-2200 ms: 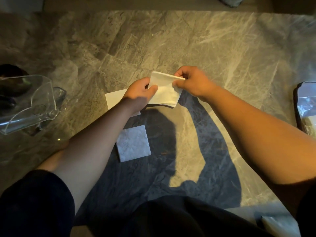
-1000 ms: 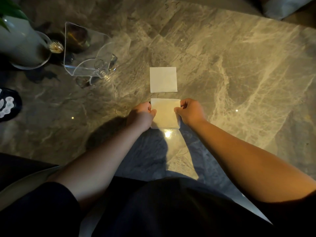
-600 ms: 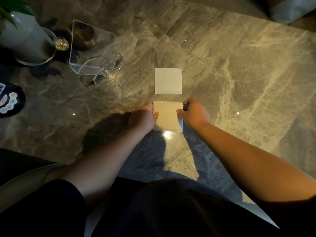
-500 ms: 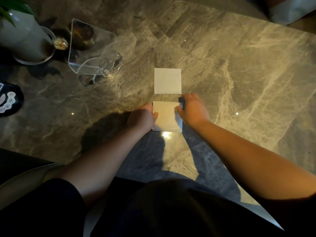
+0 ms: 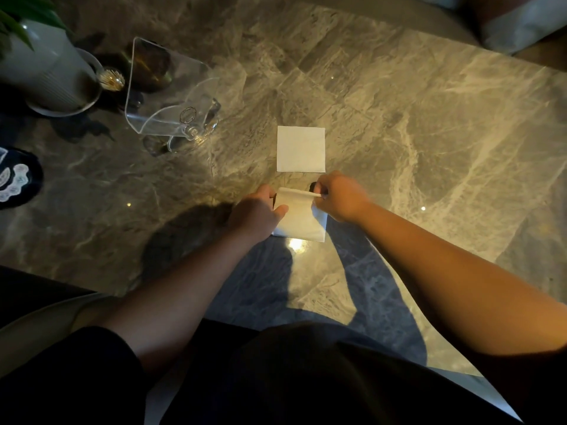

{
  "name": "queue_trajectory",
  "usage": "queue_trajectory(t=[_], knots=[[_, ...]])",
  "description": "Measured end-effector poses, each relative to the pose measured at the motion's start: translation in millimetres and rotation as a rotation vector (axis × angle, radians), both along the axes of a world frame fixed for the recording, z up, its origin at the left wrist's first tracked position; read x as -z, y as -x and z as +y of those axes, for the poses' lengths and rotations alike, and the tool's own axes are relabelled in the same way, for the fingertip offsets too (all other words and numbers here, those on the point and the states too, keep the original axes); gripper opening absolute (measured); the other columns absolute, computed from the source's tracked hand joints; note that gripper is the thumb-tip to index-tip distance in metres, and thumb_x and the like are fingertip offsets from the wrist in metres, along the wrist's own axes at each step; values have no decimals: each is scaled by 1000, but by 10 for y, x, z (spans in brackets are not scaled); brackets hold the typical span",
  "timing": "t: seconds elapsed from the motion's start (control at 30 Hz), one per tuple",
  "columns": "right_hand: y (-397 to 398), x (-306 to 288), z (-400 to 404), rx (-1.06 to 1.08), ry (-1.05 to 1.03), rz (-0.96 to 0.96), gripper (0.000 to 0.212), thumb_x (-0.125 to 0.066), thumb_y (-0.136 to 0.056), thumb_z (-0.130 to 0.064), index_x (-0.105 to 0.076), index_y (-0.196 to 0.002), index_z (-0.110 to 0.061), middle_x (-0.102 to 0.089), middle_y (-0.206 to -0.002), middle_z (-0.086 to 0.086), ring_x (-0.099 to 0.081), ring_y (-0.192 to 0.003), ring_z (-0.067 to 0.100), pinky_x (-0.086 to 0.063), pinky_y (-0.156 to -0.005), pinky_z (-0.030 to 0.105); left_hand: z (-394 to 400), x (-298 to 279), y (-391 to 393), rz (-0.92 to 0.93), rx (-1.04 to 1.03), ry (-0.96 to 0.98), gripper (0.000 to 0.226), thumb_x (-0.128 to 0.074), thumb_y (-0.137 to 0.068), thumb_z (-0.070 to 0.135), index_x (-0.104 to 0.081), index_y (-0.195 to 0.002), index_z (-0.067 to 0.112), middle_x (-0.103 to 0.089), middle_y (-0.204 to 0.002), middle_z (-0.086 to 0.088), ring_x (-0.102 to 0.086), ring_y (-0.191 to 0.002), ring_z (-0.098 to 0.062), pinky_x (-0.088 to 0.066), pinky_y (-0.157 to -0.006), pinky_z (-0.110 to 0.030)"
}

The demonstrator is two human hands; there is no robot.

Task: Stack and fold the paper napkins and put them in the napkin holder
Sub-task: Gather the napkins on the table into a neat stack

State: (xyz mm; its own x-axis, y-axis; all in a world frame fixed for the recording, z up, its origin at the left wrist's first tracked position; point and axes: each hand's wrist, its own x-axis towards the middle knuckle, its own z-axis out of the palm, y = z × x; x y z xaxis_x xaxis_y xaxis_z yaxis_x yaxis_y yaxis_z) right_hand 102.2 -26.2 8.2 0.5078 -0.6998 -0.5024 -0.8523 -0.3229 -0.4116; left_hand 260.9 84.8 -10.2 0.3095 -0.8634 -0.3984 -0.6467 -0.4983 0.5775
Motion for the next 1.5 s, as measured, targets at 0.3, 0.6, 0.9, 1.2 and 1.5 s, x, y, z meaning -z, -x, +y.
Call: queue_trajectory(t=[0.3, 0.6, 0.9, 1.2, 1.5], knots=[[199, -356, -40, 88, -175, -359, 10, -69, -81, -7, -63, -83, -15, -61, -76, -7, -54, -68, 7, -46, -70, 24, 96, -217, -18, 405, -46, 10, 18, -56, -89, 28, -61, -105, 20, -65, -97, -1, -62, -92, -22, -50, -75, -32], [208, -289, -82, 663, -491, -673, 11, -66, -87, -10, -68, -97, -6, -59, -79, 12, -52, -67, 17, -45, -63, 29, -108, -331, -3, 729, -382, 105, 19, -56, -95, 21, -64, -111, 19, -67, -88, 5, -55, -69, -7, -41, -54, -17], [-49, -157, -359, 790, -315, -538, 11, -68, -84, -16, -69, -88, -6, -70, -85, 9, -66, -79, 19, -57, -80, 37, -597, -295, -146, 611, -404, 116, 18, -55, -94, 26, -61, -79, 18, -58, -72, 1, -48, -61, -12, -35, -53, -24], [-263, 26, -670, 766, -112, -389, 13, -67, -80, -14, -62, -69, -15, -66, -71, 3, -60, -65, 15, -55, -70, 35, -1062, -125, -289, 179, -271, 5, 18, -51, -93, 29, -54, -78, 20, -53, -77, 0, -47, -74, -19, -30, -61, -27], [-329, 123, -753, 735, -48, -300, 14, -61, -81, -13, -66, -84, 0, -72, -85, 15, -65, -75, 24, -56, -75, 41, -1135, -35, -276, 89, -279, -24, 16, -53, -93, 32, -60, -84, 20, -59, -82, 1, -54, -67, -17, -36, -58, -23]])
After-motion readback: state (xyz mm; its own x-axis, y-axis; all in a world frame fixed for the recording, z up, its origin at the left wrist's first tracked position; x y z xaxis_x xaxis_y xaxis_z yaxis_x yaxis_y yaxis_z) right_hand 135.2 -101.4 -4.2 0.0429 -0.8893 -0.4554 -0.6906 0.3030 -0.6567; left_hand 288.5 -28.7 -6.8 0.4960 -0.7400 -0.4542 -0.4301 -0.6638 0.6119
